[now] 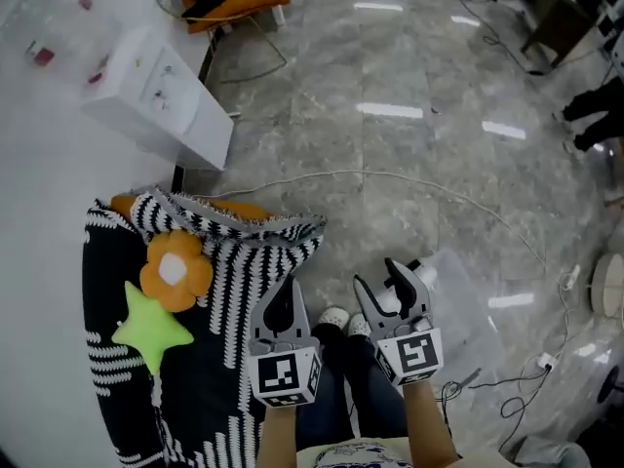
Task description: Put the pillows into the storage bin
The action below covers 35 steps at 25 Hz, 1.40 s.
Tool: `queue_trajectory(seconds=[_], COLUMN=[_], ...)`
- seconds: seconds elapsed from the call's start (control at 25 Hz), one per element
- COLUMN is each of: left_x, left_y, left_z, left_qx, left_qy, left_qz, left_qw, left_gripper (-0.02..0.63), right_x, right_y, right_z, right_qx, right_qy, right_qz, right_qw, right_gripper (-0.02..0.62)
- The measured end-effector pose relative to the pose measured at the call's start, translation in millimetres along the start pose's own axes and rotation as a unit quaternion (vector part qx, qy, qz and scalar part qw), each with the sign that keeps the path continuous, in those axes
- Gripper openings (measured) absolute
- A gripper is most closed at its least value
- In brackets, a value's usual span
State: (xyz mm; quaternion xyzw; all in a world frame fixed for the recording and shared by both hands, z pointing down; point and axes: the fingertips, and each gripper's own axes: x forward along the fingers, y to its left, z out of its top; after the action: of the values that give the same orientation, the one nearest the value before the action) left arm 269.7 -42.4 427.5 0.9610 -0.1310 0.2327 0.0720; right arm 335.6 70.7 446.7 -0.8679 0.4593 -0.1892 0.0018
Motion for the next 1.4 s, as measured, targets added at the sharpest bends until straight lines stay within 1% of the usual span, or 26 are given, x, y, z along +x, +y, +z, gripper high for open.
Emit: queue_trajectory(seconds=[0.08, 0.2, 0.28, 0.36, 0.44, 0.56, 0.8, 0.96, 1.16, 1.28, 1.4], left_x=[-36.0, -96.9, -137.3, -180.2, -226.3, -297.3, -433.5, -514.6, -597.6, -634.9, -661.8], left_y=[30.3, 75.0, 107.6, 141.3, 175.0, 225.0, 316.5, 374.9, 439.8, 469.2, 491.0], left_z=[18.2, 34.1, 40.5, 42.2, 38.3, 22.3, -29.6, -66.4, -107.9, -134.6, -157.4], left_qx=[-0.012, -0.031, -0.046, -0.06, -0.077, -0.103, -0.142, -0.162, -0.186, -0.205, -0.222], left_qy=[-0.026, -0.052, -0.066, -0.08, -0.093, -0.108, -0.119, -0.119, -0.12, -0.118, -0.113], left_qz=[0.04, 0.093, 0.134, 0.181, 0.233, 0.303, 0.403, 0.45, 0.496, 0.517, 0.53], left_qw=[0.9988, 0.9938, 0.9877, 0.9783, 0.965, 0.9413, 0.8963, 0.8704, 0.8394, 0.8229, 0.8101], left_gripper=[0.014, 0.014, 0.014, 0.014, 0.014, 0.014, 0.014, 0.014, 0.014, 0.014, 0.014], right_x=[1.9, -1.9, 0.1, 3.5, 6.6, 6.9, -4.4, -11.2, -15.7, -15.5, -12.9], right_y=[37.8, 101.7, 146.5, 194.6, 245.8, 325.4, 482.6, 583.1, 694.7, 746.9, 788.1], right_z=[27.1, 56.4, 73.8, 87.7, 95.8, 97.3, 75.3, 49.5, 12.4, -11.2, -35.2], right_qx=[-0.019, -0.043, -0.061, -0.073, -0.088, -0.113, -0.147, -0.16, -0.182, -0.195, -0.215], right_qy=[-0.017, -0.03, -0.037, -0.043, -0.047, -0.047, -0.039, -0.025, -0.001, 0.016, 0.035], right_qz=[0.035, 0.083, 0.12, 0.164, 0.212, 0.274, 0.36, 0.404, 0.451, 0.468, 0.48], right_qw=[0.999, 0.995, 0.99, 0.983, 0.972, 0.954, 0.92, 0.9, 0.874, 0.862, 0.85], right_gripper=[0.252, 0.252, 0.252, 0.252, 0.252, 0.252, 0.253, 0.253, 0.259, 0.279, 0.295])
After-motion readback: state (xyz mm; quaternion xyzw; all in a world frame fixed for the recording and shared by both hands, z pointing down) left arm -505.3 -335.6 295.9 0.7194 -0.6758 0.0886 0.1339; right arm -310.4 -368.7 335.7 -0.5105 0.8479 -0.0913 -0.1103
